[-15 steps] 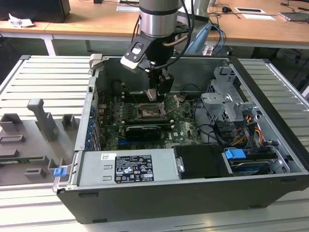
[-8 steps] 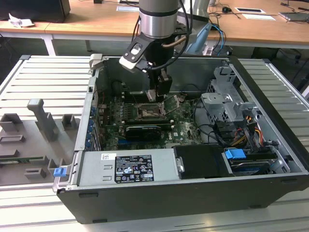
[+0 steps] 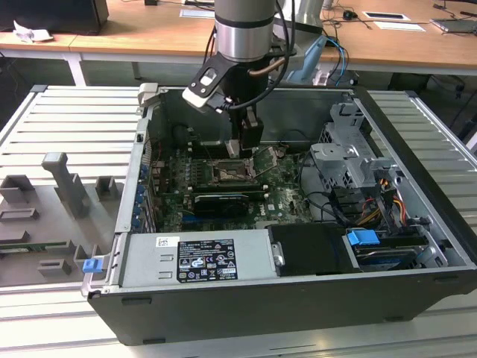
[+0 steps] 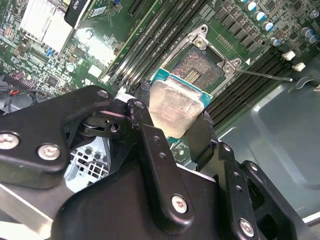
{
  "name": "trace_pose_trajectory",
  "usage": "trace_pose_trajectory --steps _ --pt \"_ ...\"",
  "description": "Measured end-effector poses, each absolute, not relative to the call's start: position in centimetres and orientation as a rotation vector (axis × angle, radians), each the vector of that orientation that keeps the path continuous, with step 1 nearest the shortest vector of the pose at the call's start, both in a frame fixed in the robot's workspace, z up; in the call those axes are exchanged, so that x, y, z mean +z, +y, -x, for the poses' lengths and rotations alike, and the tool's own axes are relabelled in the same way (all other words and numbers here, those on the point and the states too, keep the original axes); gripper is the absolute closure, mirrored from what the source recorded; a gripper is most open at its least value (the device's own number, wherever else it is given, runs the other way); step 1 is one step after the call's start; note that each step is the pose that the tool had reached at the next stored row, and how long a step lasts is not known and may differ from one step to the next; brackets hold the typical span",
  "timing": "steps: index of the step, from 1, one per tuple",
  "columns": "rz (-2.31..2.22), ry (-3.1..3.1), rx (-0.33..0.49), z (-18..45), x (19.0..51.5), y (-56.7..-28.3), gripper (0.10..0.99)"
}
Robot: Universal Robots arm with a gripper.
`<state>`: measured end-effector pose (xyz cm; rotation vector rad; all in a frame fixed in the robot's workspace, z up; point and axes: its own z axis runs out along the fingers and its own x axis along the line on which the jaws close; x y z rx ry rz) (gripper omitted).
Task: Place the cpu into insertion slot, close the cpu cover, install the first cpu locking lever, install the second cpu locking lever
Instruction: 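Place the cpu into insertion slot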
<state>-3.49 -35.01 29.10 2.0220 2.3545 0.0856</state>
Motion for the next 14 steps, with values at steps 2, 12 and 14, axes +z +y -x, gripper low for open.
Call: trace_pose_trajectory --steps 2,12,14 --pt "-2.031 2.347 0.085 3.49 29.04 -35.01 0.553" --pt "-2.084 2.298 0.084 3.49 28.59 -35.01 0.553" --pt "-2.086 2.296 0.084 3.49 28.43 -35.00 0.553"
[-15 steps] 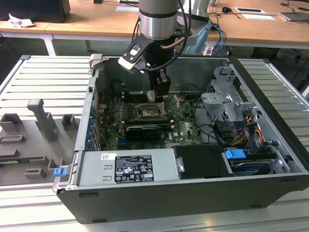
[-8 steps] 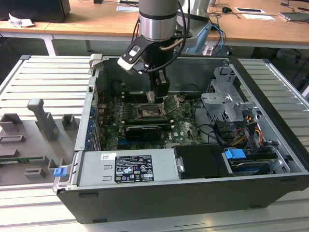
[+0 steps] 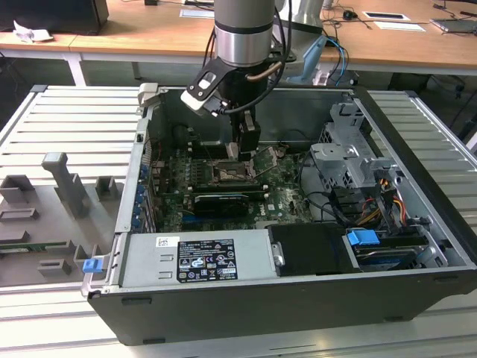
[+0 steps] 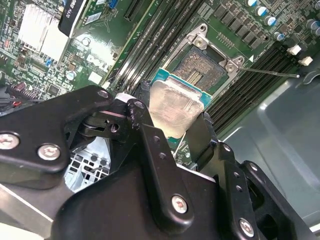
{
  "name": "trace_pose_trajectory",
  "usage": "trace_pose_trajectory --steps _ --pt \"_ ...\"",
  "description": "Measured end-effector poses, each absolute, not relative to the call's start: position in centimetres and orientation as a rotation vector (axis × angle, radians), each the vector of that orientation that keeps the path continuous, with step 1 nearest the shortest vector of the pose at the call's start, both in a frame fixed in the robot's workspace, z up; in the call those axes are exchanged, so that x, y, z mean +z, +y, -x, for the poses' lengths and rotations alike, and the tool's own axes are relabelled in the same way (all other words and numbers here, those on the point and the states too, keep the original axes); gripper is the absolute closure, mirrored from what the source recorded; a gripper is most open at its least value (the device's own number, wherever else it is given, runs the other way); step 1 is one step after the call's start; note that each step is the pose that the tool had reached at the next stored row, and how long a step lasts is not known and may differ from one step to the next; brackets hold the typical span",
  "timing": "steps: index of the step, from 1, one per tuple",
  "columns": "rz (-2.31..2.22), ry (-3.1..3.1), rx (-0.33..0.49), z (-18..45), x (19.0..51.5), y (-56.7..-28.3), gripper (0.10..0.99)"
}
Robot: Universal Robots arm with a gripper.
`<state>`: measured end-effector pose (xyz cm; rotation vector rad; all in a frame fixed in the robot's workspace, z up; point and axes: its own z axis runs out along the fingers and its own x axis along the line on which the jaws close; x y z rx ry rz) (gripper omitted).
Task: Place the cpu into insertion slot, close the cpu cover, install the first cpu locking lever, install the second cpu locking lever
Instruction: 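Place the cpu into insertion slot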
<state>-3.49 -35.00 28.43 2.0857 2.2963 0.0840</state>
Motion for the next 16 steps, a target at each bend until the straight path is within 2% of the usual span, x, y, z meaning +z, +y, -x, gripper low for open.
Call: trace_pose_trajectory --steps 16 --pt "-2.095 2.295 0.076 3.5 27.3 -35.0 0.553"
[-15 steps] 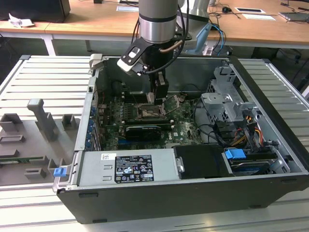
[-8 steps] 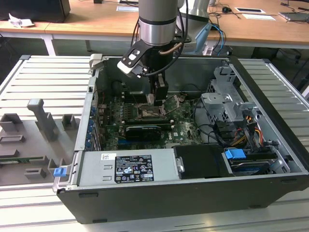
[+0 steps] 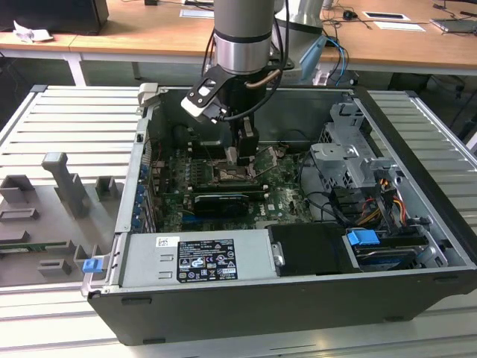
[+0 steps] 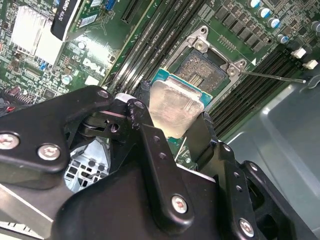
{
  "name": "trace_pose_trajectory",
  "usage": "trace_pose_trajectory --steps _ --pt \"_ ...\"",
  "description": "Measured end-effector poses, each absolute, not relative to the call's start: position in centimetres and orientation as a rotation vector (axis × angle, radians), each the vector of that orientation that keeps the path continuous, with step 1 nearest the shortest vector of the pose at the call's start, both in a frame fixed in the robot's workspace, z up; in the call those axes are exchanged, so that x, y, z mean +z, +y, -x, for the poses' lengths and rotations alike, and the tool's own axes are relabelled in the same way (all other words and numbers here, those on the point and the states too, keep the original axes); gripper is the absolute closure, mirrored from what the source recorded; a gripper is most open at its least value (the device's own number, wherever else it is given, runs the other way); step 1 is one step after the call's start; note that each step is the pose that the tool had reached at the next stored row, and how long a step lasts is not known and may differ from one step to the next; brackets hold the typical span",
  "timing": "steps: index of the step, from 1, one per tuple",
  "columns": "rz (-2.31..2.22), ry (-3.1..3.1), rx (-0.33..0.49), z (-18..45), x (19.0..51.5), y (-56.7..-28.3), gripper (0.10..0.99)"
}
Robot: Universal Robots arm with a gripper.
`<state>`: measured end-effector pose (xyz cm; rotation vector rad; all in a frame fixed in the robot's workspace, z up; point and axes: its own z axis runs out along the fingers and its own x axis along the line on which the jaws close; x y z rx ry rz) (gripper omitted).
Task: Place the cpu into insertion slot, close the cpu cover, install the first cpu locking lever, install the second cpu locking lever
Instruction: 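Place the cpu into insertion slot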
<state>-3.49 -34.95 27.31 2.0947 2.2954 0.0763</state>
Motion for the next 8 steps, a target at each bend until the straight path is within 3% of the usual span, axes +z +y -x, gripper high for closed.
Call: trace_pose_trajectory --steps 8 --pt "-2.149 2.248 0.062 3.49 26.38 -34.91 0.553"
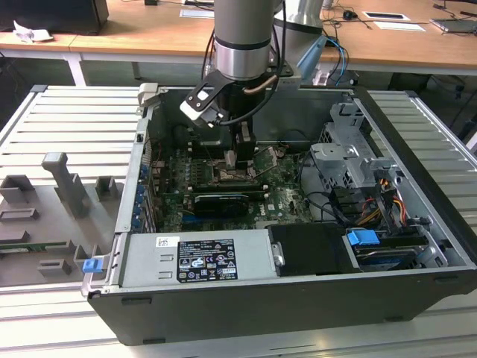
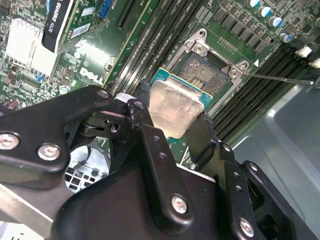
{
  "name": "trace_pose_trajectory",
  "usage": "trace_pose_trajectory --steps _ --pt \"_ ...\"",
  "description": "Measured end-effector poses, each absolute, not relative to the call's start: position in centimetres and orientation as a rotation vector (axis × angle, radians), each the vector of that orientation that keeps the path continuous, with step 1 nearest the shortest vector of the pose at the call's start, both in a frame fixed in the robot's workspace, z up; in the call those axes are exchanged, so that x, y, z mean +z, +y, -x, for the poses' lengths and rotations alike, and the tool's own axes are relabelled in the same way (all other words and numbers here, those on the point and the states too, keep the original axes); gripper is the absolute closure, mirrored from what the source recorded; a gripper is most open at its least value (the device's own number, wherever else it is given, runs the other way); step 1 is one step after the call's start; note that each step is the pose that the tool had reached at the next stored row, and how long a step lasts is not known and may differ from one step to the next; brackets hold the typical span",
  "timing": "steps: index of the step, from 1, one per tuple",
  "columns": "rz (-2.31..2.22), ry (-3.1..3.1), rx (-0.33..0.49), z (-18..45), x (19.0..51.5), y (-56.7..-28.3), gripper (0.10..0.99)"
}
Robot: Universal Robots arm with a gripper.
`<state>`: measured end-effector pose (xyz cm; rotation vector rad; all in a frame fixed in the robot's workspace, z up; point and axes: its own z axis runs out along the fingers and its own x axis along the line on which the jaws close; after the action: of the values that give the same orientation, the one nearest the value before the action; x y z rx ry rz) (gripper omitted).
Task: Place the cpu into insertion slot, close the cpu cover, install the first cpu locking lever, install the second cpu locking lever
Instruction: 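Place the cpu into insertion slot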
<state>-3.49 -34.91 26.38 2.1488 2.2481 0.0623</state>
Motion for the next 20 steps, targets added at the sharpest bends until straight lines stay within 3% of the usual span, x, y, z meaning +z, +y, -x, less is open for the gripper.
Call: trace_pose_trajectory --steps 20 --pt "-2.194 2.204 0.061 3.6 25.6 -33.8 0.553"
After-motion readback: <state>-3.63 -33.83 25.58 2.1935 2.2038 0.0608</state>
